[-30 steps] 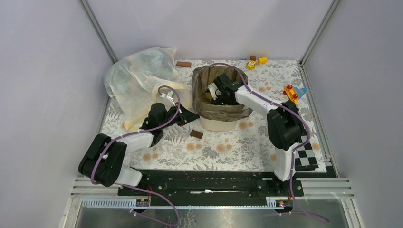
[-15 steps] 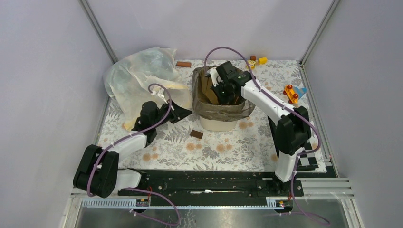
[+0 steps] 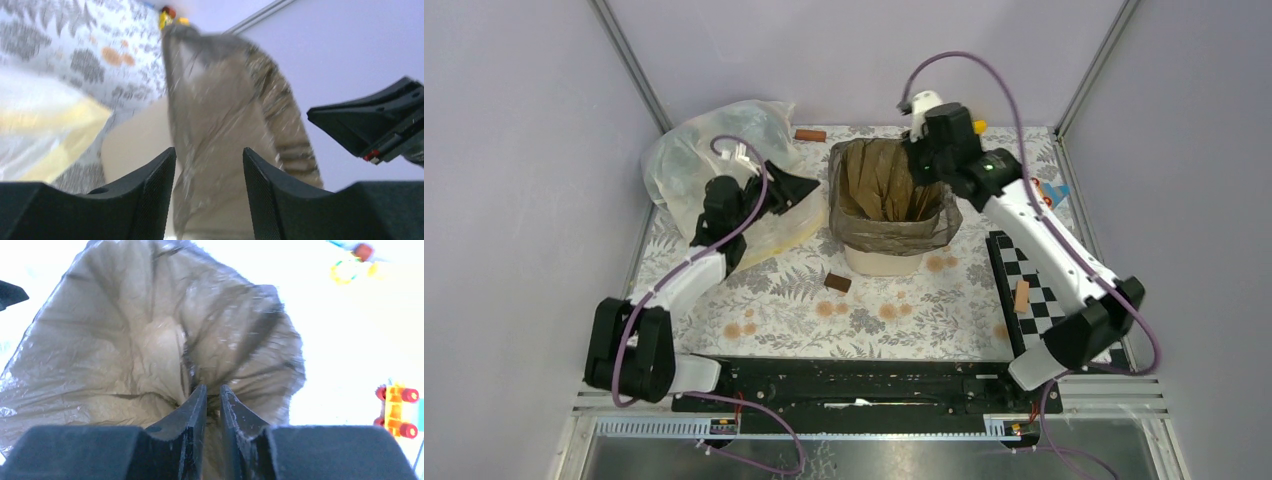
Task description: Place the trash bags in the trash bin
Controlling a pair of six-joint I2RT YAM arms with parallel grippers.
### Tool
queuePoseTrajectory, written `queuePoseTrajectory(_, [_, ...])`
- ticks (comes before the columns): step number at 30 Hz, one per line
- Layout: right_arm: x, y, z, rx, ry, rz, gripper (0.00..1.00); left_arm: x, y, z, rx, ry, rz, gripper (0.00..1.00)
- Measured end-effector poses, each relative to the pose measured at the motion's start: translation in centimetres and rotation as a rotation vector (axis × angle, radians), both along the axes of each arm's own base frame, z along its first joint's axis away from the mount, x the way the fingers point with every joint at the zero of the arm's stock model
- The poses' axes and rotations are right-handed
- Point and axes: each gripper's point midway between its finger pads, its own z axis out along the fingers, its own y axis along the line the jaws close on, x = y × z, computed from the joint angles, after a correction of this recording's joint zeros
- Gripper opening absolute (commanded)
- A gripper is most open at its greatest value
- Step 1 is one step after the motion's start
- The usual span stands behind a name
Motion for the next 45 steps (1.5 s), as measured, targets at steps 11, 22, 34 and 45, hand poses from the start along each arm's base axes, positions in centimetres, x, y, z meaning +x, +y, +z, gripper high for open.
queuePoseTrajectory(11, [2.1,-12.7,4.8,0.331,-0.179,-0.453,0.35,7.9,-0.8,6.5,-0.070,-0.103,0.038,0.50])
queuePoseTrajectory(22, [3.2,-12.4,-1.4,0.672,0.028,-0.447,0.39,12.5,-2.6,2.5,-0.135,0.030,-0.002,0.47])
queuePoseTrajectory(34, [2.1,-8.9,-8.5,0.809,0.231,-0.366,0.37,12.4,-4.9,-0.9,-0.134,0.111,-0.102,0.36])
queuePoseTrajectory(45, [0.8,-8.4,-12.5,0.812,0.322,-0.367,0.58,10.3,-7.2,-5.6,-0.011,0.174,-0.161,0.34])
